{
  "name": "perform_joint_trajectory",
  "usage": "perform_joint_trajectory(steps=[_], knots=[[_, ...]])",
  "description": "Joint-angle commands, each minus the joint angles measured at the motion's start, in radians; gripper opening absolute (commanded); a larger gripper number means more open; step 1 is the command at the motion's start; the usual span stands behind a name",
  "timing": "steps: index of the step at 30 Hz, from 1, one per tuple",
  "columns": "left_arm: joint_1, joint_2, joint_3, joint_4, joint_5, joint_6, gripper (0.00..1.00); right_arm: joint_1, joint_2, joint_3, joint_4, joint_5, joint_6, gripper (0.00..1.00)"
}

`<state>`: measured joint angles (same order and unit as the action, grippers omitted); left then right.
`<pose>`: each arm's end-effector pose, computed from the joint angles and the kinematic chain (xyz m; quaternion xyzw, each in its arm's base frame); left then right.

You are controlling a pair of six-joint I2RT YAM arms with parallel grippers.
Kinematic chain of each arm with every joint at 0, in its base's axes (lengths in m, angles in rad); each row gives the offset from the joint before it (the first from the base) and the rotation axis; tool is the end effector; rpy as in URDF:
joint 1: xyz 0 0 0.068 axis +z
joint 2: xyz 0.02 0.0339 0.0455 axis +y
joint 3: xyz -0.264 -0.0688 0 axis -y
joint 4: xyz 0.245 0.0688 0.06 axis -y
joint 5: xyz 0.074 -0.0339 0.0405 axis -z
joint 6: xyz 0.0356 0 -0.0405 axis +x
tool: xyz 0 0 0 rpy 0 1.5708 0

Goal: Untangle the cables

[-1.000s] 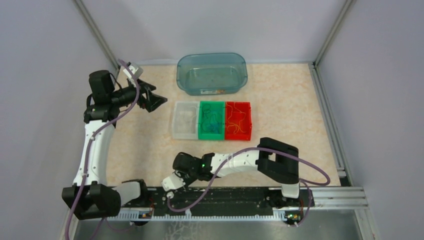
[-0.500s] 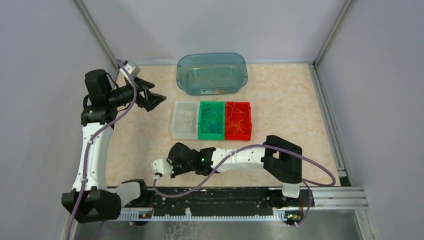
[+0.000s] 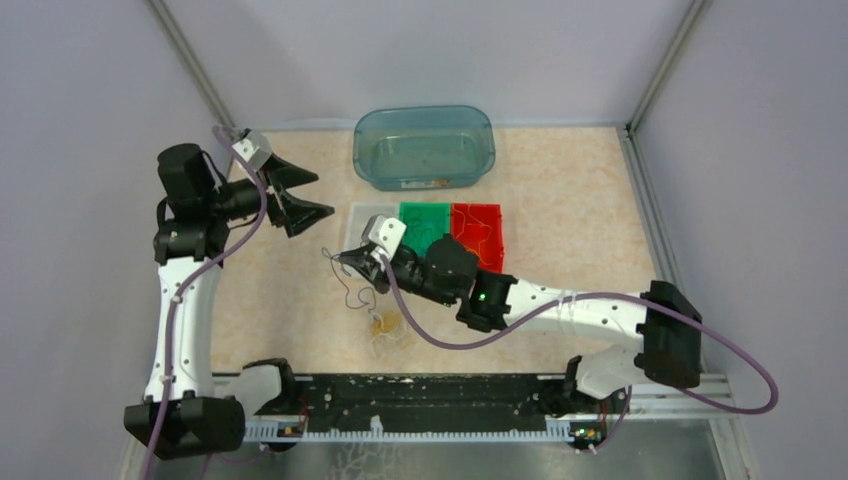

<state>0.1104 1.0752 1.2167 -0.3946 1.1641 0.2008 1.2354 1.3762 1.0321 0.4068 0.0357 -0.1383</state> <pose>0.2161 -0.0089 0.4176 0.3661 0.6446 -0.3502 0.5726 0.1096 0.3104 0.3532 -0.4240 0.5375 0.3696 0.6282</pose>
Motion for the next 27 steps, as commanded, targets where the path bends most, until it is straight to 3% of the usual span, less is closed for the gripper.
perform_joint_trajectory(steps=[1, 6, 20, 27], knots=[[0.008, -0.025, -0.01, -0.166, 0.153, 0.196, 0.94, -0.008, -0.034, -0.042, 0.157, -0.011, 0.106, 0.0], [0.006, -0.036, -0.016, -0.304, 0.197, 0.343, 0.94, -0.02, -0.064, -0.042, 0.191, 0.005, 0.141, 0.0], [-0.005, -0.16, -0.158, -0.323, 0.315, 0.393, 0.95, -0.047, -0.098, 0.076, 0.216, 0.03, 0.251, 0.0], [-0.114, -0.226, -0.225, -0.307, 0.308, 0.37, 0.96, -0.047, -0.043, 0.182, 0.191, -0.005, 0.289, 0.0]])
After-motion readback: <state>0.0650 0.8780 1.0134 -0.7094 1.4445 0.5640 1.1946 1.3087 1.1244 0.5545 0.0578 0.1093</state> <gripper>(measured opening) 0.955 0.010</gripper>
